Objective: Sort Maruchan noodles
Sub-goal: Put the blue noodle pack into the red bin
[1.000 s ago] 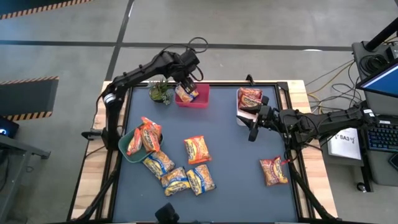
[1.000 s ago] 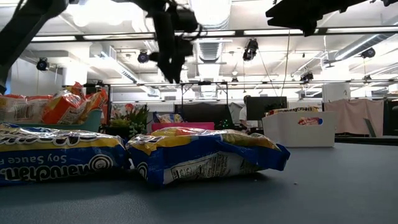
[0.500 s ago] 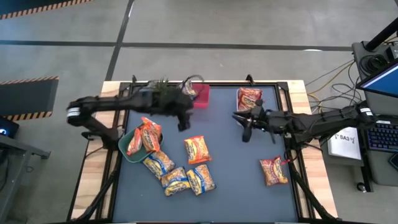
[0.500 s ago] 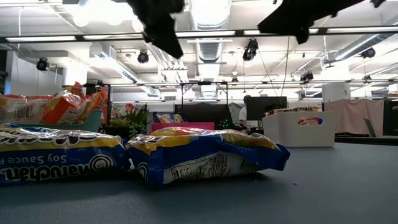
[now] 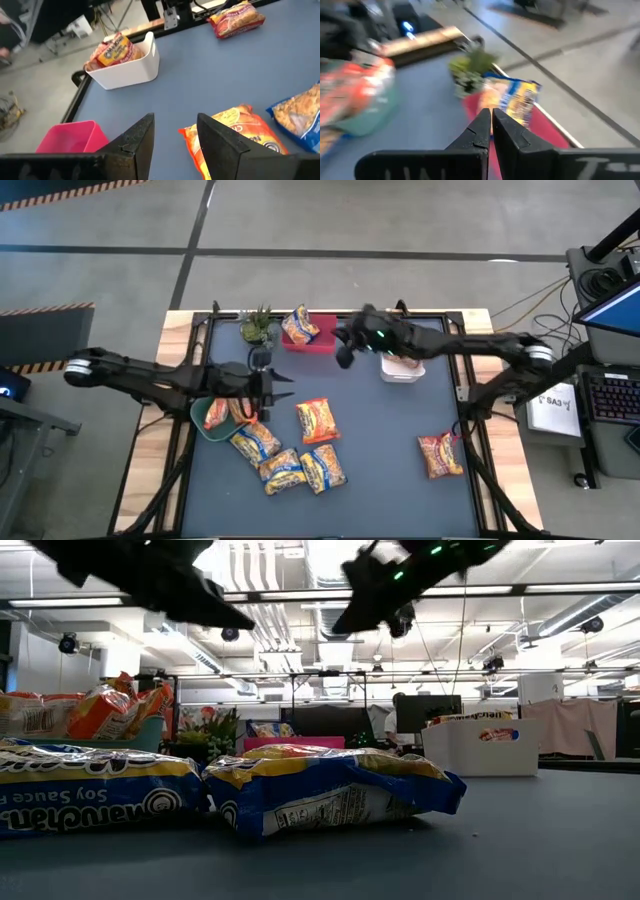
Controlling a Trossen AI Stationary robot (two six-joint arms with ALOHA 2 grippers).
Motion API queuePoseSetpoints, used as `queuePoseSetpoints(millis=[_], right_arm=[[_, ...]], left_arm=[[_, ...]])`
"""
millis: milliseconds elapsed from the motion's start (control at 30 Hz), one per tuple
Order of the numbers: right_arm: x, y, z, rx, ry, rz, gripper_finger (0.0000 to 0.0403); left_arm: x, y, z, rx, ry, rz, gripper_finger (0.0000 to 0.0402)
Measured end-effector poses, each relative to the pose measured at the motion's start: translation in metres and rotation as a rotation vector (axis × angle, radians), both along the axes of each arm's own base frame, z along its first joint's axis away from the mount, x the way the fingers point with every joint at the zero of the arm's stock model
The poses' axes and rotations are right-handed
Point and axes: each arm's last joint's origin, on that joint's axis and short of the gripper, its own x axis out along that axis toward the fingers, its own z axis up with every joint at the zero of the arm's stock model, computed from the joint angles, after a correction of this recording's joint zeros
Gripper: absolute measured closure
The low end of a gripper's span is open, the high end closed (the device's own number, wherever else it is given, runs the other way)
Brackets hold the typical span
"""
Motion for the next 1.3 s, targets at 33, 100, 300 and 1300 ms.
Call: queuePoseSetpoints(millis=[33,100,300,1300], right_arm=[[0.007,-0.011,-0.001,0.007,0.031,-0.021,0.0394],[0.021,-0.036,-0.005,0.027,0.077,-0.072,0.0394],[0.049,-0.097,-0.033,0.114,0.202,-0.178,0.0394],[0.113,-0.161,-0.025,0.153,0.258,0.079,0.0393]], left_arm=[[-0.004,0.0,-0.003,0.013,-0.012,-0.004,0.027],[-0.012,0.001,-0.007,0.037,-0.021,-0.012,0.027],[-0.03,0.002,-0.001,0.043,-0.08,-0.01,0.027],[-0.087,0.004,0.013,-0.066,-0.095,0.029,0.0277]])
